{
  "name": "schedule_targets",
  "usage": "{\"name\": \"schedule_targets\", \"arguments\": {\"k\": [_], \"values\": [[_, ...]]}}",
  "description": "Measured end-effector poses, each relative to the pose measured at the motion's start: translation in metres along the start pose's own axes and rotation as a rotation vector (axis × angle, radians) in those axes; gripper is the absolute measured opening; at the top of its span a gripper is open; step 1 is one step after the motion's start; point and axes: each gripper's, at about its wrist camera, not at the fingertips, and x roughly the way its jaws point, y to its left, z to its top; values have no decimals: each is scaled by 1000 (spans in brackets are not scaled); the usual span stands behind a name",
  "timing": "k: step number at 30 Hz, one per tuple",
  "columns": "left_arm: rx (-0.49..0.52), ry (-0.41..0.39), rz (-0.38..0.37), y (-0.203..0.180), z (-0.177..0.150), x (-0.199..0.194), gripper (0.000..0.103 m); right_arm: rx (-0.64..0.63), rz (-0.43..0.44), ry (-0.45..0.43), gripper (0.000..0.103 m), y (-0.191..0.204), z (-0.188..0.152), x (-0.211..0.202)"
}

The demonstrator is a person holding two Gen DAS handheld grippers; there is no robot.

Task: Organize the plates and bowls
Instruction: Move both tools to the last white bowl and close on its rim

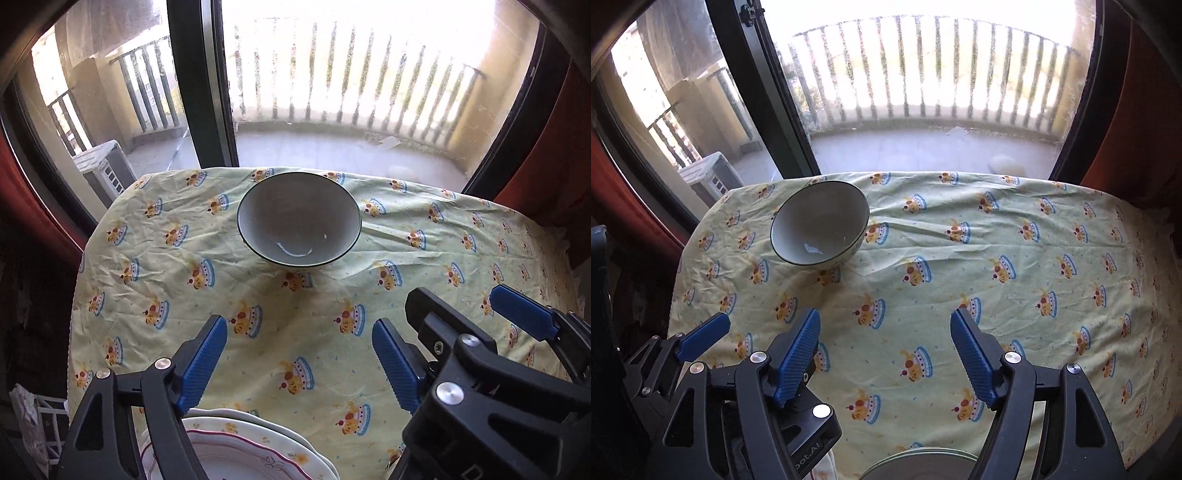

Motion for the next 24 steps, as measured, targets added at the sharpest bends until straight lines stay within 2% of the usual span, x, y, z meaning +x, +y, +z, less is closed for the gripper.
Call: {"name": "schedule_targets", "arguments": {"k": [8,14,21,24], "values": [[75,-14,20,24,40,38,82,31,-34,-11,76,24,38,38],[74,-35,55,34,65,66,79,70,-14,-40,76,31,61,68],[59,-16,44,40,83,97,75,91,-62,-33,76,34,82,103],[62,-2,36,39,85,109,72,105,-68,-24,67,32,86,116]]}}
